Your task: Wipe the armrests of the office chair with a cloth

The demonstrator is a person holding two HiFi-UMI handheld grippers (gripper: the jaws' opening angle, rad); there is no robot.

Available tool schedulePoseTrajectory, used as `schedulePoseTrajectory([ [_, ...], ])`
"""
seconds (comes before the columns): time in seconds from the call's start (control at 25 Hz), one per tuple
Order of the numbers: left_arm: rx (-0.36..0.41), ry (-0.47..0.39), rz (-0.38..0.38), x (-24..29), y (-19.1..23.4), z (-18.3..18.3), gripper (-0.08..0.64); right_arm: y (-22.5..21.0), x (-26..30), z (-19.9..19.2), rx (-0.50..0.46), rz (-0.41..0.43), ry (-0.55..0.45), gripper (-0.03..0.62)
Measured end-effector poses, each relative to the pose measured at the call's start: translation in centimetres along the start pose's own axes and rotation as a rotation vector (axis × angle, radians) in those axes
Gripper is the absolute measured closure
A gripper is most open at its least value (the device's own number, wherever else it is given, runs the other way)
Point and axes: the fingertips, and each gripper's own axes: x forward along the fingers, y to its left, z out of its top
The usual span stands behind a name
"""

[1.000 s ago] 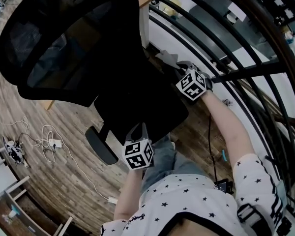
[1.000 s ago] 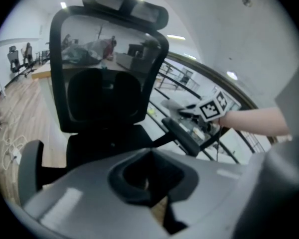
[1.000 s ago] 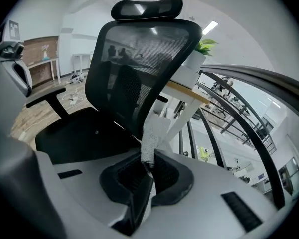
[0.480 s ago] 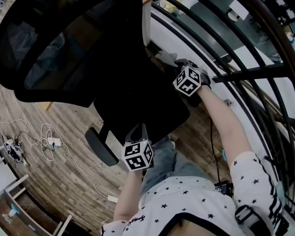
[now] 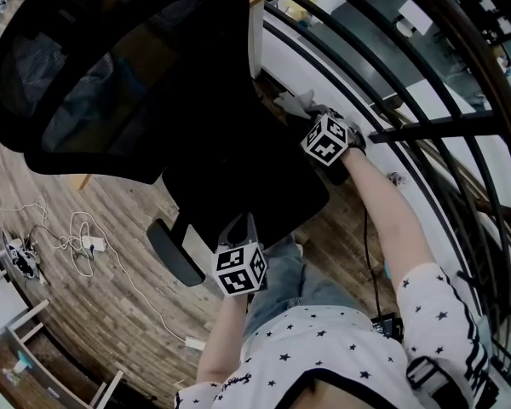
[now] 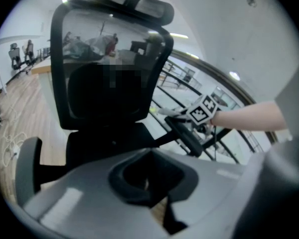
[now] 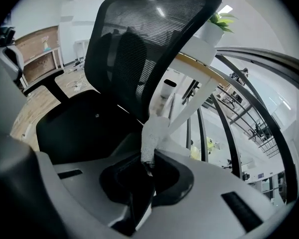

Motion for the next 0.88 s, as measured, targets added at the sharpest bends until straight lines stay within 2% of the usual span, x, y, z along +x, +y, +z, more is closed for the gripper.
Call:
schedulePoseTrajectory([
  [0.32,0.005,-0.006,-0.003,-0.4,-0.2,0.3,0.557,0.1,-0.1,0.0,0.029,0.033,0.034,0.565],
  [0.88,0.019,-0.013,-0.015,-1.0,-1.0,0.0,0.557,1.6,-1.0,-1.3,0.014,0.054,0.057,0.565],
])
